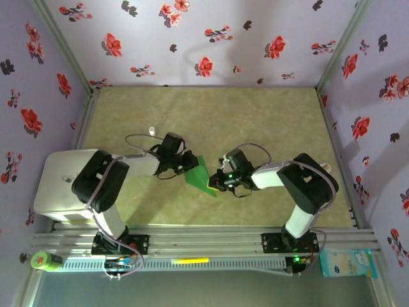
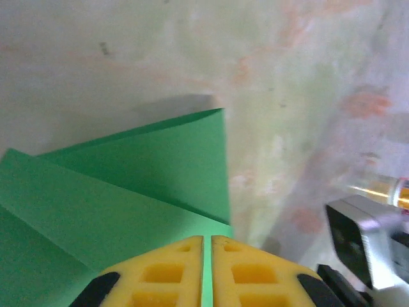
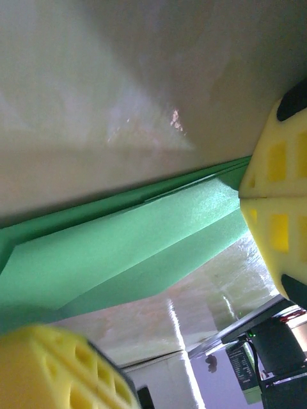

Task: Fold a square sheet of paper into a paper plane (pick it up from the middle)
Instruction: Fourth fold the wing at the center of the table.

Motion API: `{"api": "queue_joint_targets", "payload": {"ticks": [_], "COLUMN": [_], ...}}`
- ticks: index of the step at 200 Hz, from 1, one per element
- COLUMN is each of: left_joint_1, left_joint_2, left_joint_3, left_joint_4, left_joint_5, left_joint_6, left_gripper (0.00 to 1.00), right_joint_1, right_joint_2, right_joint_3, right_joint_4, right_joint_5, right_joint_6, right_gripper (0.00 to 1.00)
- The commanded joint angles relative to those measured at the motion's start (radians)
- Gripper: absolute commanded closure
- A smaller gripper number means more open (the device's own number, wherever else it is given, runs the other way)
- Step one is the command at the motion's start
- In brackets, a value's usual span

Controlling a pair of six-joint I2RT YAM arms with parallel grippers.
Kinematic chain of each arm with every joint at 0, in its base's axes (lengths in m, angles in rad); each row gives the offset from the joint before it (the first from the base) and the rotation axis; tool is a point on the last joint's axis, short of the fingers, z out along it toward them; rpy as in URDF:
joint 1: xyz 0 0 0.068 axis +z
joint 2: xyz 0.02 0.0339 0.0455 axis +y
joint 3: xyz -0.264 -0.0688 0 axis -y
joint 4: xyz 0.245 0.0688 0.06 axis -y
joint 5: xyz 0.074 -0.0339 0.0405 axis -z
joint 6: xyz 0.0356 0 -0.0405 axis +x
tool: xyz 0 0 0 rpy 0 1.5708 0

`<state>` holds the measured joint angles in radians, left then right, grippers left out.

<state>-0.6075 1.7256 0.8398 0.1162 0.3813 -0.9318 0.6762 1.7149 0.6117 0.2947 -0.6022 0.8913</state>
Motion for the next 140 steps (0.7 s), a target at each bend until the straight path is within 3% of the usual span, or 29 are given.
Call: {"api": "queue_joint_targets", "payload": {"ticks": [1,64,140], "left_joint_1": [-0.032,-0.088,0.035], "left_joint_2": [-0.048,0.047,0.106], "left_joint_3": [0.004,-0.063,-0.098], "left_joint_4": [-0.012,0.108,0.109], "left_joint_5": [-0.003,-0.006,-0.059], "left_joint_6": [0.002,-0.060,0.025], "left_gripper": [0.91,0.95,0.94], "right_joint_1": [0.002,0.002,0.002], "right_joint_2": [0.043,0.055,0.069], "right_joint_3": [-0.041,-0.047,-0.056], "right_joint_4": [-0.127,-0.114,-0.125], "right_joint_5": [0.084,0.090,0.092], "right_joint_6": [0.010,0.021,0.012], "right_gripper": [1.00,1.00,1.00]}}
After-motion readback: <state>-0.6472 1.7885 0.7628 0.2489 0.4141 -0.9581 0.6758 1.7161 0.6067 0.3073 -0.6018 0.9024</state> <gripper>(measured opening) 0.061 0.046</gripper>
